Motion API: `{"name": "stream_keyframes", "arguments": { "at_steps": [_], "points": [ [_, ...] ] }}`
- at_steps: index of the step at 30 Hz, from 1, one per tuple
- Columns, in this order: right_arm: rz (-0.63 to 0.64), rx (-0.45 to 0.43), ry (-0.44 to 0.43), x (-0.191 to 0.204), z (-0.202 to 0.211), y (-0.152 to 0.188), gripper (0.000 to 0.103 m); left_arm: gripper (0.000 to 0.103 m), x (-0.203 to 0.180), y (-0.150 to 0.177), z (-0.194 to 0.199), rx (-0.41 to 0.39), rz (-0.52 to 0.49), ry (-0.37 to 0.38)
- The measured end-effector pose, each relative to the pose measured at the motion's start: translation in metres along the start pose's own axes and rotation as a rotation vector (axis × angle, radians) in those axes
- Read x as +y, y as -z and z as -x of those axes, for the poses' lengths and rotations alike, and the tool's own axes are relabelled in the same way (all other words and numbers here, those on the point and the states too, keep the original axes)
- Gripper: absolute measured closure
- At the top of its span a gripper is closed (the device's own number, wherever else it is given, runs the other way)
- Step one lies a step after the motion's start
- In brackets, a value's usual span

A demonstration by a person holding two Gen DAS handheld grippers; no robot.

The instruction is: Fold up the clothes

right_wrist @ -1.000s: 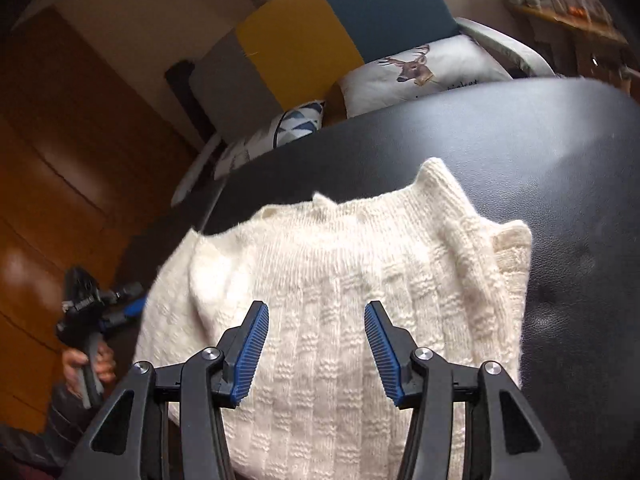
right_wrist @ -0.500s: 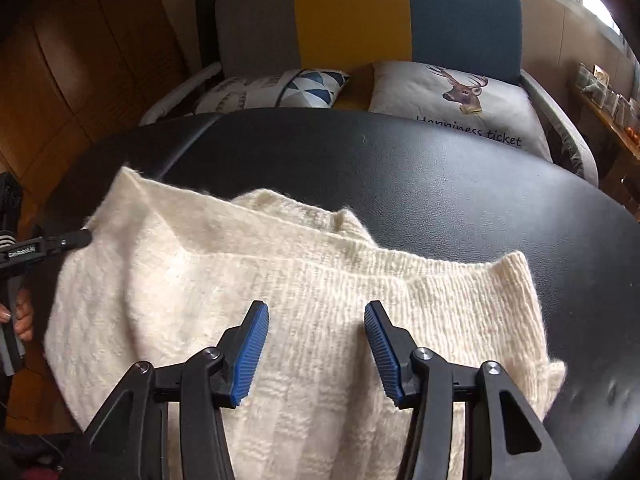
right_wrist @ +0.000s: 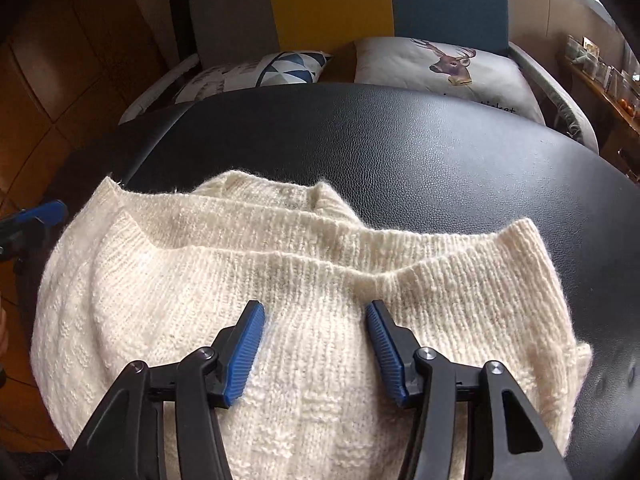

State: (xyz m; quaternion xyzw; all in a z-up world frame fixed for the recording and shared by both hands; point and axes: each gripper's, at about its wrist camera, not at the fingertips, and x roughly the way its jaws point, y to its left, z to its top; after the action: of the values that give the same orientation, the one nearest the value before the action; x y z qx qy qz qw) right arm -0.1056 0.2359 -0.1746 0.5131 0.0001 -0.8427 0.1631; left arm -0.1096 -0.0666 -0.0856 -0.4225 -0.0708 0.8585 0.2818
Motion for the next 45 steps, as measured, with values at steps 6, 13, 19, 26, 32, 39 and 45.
{"name": "stream_keyframes", "arguments": {
  "at_steps": [6,13,19,26,32,39,45],
  "points": [
    [0.106,-0.040,0.050,0.011,-0.002,0.005,0.050,0.056,-0.015,-0.006,-0.084,0.234,-0.026,-0.062],
    [0.174,-0.104,0.088,0.028,0.011,0.010,0.097,0.096,-0.028,0.015,-0.087,0.185,-0.065,-0.084],
    [0.087,-0.226,0.137,0.010,0.043,-0.020,0.097,0.097,-0.040,-0.009,-0.046,-0.042,-0.055,-0.023],
    [-0.040,-0.187,0.197,-0.021,0.000,-0.021,0.096,0.096,-0.029,-0.018,-0.095,-0.029,0.003,-0.052],
    [-0.132,-0.200,0.206,-0.038,-0.004,-0.016,0.096,0.093,-0.004,-0.011,-0.113,0.013,0.123,-0.016],
    [-0.234,-0.202,0.163,-0.058,-0.002,-0.008,0.094,0.090,0.002,-0.018,-0.109,0.105,-0.052,-0.180],
    [-0.118,-0.164,0.151,-0.042,0.001,0.009,0.092,0.091,-0.002,-0.010,-0.120,0.182,-0.146,-0.194]
  ]
}}
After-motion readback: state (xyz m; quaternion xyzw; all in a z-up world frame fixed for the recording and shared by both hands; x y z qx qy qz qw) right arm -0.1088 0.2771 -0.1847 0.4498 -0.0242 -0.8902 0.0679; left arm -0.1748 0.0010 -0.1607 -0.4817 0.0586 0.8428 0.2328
